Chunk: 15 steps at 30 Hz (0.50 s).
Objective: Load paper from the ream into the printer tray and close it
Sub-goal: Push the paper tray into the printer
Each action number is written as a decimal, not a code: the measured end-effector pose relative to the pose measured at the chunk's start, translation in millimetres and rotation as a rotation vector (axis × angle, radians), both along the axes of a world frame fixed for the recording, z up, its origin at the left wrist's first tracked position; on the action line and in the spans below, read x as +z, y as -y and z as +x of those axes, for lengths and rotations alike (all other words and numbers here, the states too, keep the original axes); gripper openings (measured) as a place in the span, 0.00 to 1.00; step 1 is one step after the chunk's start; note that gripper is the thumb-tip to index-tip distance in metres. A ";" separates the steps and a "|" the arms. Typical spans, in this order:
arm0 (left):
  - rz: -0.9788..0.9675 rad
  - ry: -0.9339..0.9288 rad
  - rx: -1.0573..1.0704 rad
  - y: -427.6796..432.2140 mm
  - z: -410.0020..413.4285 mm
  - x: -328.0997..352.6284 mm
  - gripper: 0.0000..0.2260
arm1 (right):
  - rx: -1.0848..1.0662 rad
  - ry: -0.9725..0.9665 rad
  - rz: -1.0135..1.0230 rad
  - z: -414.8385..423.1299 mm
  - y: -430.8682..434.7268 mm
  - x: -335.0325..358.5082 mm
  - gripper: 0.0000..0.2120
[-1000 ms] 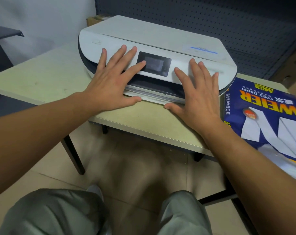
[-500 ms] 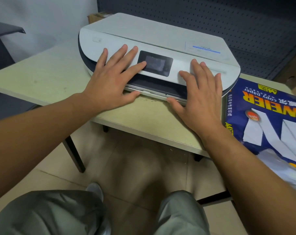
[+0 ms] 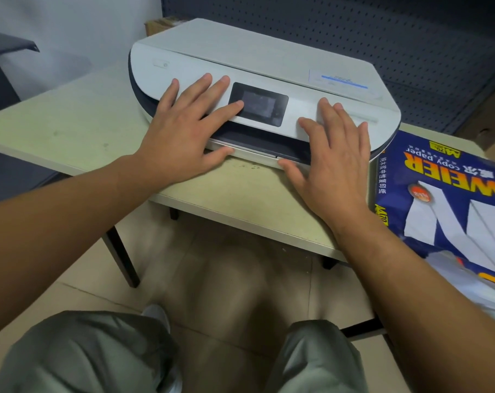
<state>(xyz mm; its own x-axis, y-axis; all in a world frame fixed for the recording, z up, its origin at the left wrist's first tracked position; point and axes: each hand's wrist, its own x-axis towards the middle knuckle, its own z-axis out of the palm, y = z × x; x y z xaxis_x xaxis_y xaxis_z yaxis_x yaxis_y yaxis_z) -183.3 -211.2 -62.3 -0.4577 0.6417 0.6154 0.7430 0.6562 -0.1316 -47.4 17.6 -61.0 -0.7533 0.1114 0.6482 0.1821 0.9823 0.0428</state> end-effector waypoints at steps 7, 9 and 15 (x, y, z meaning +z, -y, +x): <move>-0.010 0.014 -0.003 1.0 3.4 1.1 0.31 | 0.007 -0.005 -0.006 2.0 0.9 -0.7 0.31; -0.017 0.020 -0.010 1.0 5.4 2.6 0.32 | 0.004 0.000 -0.001 2.7 2.1 -1.2 0.31; -0.095 0.062 0.069 -1.0 21.2 11.1 0.32 | -0.040 0.134 0.038 13.2 7.2 0.0 0.31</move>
<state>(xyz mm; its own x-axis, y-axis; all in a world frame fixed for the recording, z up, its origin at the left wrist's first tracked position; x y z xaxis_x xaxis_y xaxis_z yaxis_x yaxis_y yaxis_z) -162.1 -210.2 -51.3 -0.5376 0.6616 0.5227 0.7053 0.6926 -0.1512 -34.3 10.3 -61.0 -0.8285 0.1208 0.5468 0.2118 0.9715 0.1063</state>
